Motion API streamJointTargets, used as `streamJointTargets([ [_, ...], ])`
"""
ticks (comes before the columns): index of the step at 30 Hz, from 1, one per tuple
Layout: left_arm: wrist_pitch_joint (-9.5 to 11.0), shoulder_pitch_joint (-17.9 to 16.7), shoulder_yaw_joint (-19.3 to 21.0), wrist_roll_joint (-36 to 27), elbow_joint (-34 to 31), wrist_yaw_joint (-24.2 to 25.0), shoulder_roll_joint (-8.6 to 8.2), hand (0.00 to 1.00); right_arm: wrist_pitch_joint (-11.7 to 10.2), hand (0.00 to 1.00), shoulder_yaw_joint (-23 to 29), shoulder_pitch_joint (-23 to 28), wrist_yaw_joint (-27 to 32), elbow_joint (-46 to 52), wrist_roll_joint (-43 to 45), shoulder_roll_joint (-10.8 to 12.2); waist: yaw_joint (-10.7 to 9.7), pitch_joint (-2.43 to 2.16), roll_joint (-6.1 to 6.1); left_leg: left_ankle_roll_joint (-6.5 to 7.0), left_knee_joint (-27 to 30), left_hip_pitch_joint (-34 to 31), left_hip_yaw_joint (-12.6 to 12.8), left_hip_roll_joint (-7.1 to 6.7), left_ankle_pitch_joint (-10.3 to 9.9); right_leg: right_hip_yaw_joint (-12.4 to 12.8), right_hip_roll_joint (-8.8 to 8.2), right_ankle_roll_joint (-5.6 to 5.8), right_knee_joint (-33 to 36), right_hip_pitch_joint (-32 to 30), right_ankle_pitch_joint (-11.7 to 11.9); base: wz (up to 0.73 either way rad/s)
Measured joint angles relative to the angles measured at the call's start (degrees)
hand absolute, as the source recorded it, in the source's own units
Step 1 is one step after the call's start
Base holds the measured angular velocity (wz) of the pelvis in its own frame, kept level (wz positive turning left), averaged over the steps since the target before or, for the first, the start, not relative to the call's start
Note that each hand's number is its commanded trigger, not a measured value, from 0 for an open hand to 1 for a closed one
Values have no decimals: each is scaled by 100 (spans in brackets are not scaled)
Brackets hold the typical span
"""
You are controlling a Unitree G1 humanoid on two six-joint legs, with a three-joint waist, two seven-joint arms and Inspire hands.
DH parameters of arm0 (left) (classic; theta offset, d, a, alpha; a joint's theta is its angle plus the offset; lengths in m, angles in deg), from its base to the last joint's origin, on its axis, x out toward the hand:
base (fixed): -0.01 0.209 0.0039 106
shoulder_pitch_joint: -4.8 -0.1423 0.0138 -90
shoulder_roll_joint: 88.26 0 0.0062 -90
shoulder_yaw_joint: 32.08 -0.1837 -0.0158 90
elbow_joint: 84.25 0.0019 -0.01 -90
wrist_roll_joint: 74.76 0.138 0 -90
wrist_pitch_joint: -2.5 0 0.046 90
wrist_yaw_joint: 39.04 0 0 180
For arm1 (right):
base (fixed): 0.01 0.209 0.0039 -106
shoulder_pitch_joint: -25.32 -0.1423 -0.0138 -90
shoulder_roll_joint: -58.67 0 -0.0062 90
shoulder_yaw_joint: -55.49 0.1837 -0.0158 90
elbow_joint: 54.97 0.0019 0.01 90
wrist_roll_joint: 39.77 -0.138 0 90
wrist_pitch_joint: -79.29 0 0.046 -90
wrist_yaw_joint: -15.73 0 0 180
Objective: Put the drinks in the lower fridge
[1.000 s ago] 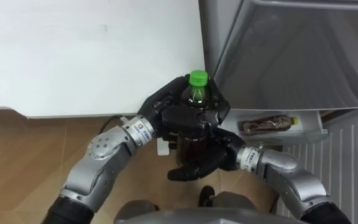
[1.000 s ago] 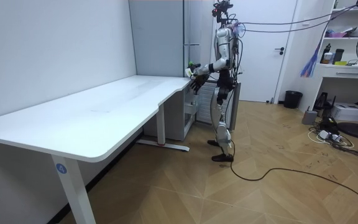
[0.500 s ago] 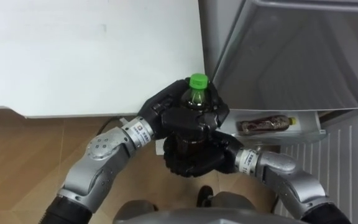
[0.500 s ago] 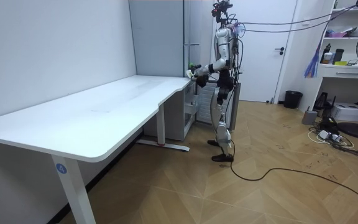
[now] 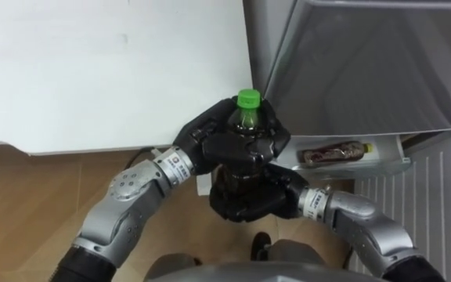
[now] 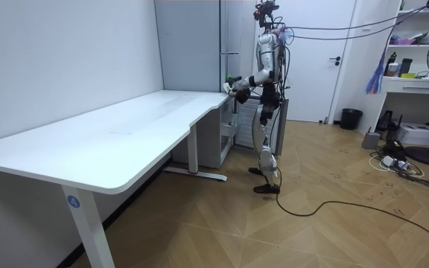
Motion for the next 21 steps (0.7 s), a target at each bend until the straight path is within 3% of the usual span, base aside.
streamJointTargets([
  [12,31,9,193,679,-531,5,-4,0,-433,100,53,2,-3,-1,-9,-8,9,-1,32,-1,-32,96,21,30,-3,-2,-2,-4,-23,90,4,0],
  [21,31,9,212,685,-626,11,17,0,-483,100,108,9,-70,-31,12,-20,-1,-2,59,-1,-10,102,16,33,-2,-2,-2,-7,-22,100,6,0],
])
